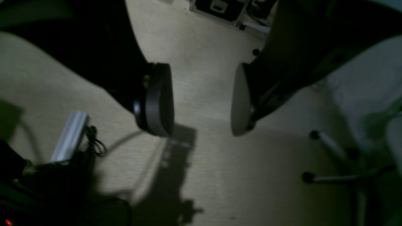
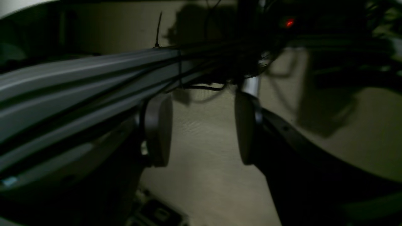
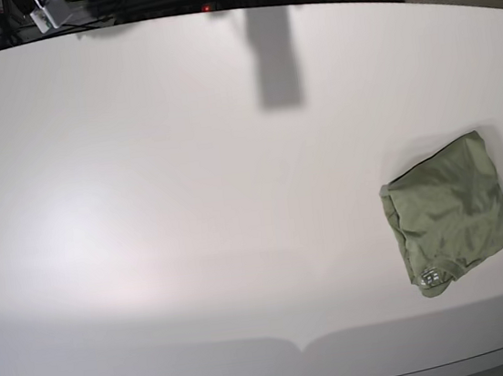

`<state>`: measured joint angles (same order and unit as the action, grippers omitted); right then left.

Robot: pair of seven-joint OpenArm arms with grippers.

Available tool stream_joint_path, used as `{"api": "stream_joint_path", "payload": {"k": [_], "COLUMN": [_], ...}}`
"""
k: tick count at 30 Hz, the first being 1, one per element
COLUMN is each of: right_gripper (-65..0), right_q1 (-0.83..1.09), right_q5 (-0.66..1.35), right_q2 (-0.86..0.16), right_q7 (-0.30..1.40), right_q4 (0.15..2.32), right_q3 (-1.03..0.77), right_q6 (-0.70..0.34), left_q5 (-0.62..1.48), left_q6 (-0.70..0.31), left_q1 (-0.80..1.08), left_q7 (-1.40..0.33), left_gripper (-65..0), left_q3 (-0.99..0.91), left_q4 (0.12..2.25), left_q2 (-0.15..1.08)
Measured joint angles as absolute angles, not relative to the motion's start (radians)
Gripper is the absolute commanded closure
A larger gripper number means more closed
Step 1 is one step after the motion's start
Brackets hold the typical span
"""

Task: Fold the T-shirt properly

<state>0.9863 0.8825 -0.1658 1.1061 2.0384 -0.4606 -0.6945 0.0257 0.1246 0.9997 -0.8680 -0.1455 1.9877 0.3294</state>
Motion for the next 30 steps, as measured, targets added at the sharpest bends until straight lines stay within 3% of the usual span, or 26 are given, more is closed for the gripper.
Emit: {"api": "stream_joint_path", "payload": {"k": [4, 9, 13, 16, 22, 30], "right_gripper": [-31.6, -31.6, -31.6, -31.6, -31.6, -31.6], "right_q1": [0.987, 0.943, 0.833, 0.730, 0.511, 0.318], "right_q5": [0.680, 0.480, 0.469, 0.466, 0.362, 0.342], "right_q2": [-0.224, -0.298, -0.345, -0.371, -0.368, -0.369], "right_q7": [0.939, 0.810, 0.748, 0.695, 0.517, 0.442], "right_q4": [1.848, 1.654, 1.419, 1.205, 0.817, 0.648], "right_q3": [-0.280, -0.112, 0.010, 0.104, 0.249, 0.323], "right_q6": [-0.693, -0.690, -0.693, -0.691, -0.690, -0.686], "left_q5": [0.075, 0.084, 0.166, 0.195, 0.206, 0.130], "left_q6": [0.024, 0.025, 0.012, -0.083, -0.158, -0.158], "left_q1": [0.975, 0.897, 0.773, 0.677, 0.463, 0.278], "left_q7": [-0.834, -0.761, -0.729, -0.682, -0.436, -0.533], "left_gripper": [-29.4, -29.4, -29.4, -29.4, -29.4, -29.4], "left_q3": [-0.142, -0.143, -0.143, -0.143, -0.144, -0.144], "left_q4": [1.799, 1.508, 1.252, 1.060, 0.745, 0.553], "left_q2": [0.319, 0.321, 0.319, 0.316, 0.299, 0.299]}}
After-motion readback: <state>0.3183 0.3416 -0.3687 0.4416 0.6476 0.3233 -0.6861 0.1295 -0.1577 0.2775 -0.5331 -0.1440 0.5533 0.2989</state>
